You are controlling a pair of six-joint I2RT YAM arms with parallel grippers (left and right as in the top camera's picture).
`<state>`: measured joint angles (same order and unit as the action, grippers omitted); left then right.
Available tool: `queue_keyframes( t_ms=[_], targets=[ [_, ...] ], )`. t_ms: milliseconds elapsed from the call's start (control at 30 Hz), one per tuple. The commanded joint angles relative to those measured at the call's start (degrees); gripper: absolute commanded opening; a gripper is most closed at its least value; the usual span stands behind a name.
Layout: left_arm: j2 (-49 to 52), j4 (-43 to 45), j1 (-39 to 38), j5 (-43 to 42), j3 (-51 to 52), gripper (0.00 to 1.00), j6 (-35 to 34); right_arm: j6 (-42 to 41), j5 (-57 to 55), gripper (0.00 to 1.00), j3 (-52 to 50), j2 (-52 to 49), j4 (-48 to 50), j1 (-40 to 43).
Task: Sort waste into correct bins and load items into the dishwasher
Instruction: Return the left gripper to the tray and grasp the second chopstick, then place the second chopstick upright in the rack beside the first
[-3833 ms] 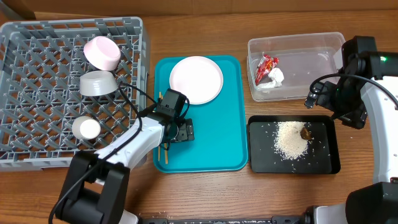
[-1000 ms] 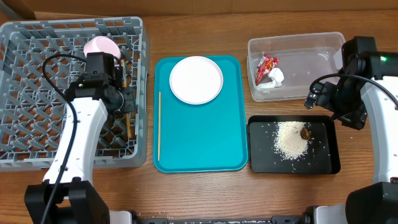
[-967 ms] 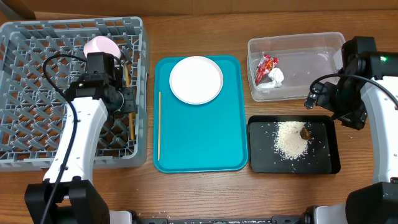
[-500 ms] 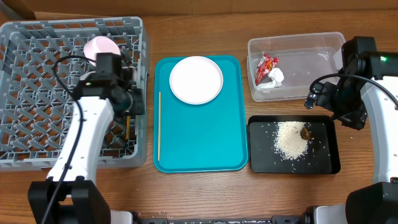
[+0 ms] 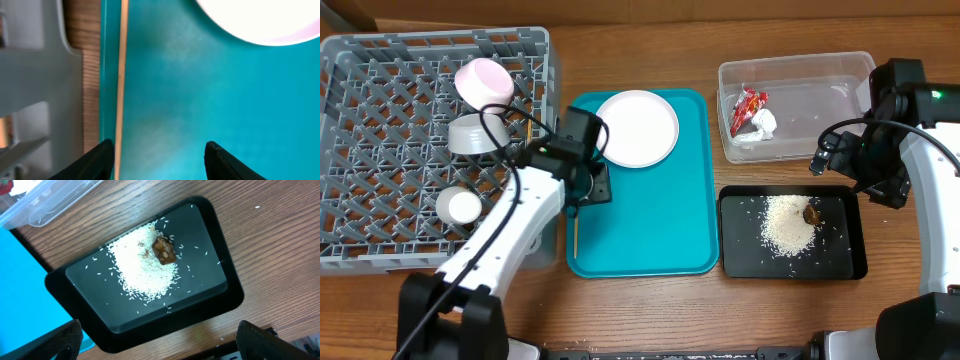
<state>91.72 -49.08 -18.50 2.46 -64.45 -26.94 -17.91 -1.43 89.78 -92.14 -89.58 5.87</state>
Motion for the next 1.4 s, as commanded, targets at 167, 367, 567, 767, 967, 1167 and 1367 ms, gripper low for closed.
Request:
queue_keyframes(
  t_ms=[167,367,567,767,967,1167,1367],
  targets=[
    [7.7,2.3,-0.3,5.3,2.8,0.59,-3.1,0.3,0.3,1.0,0.3,1.0,0.1,0.0],
    [13.3,4.0,-0.3,5.0,2.8,0.6,-3.1,0.3,0.3,1.0,0.3,1.0,0.2,0.0],
    [17.3,4.0,-0.3,4.0,2.8,0.49,-2.9,0.3,0.3,1.0,0.3,1.0,0.3,0.0],
    [17.2,2.6,-0.3,3.2,2.0,0.04,-2.7,0.3,0.3,1.0,0.3,1.0,0.3,0.0],
    [15.5,-4.7,-0.3,3.3,-3.9,0.04,-2.6,0.3,0.2,1.0,0.3,1.0,0.3,0.0],
    [7.3,-7.7,0.1,4.8,-11.8,0.04,0.1,0.3,0.2,1.0,0.3,1.0,0.3,0.0],
    [0.0,-10.5,3.5,10.6,-16.1,0.04,3.3,0.3,0.2,1.0,0.3,1.0,0.3,0.0]
  ],
)
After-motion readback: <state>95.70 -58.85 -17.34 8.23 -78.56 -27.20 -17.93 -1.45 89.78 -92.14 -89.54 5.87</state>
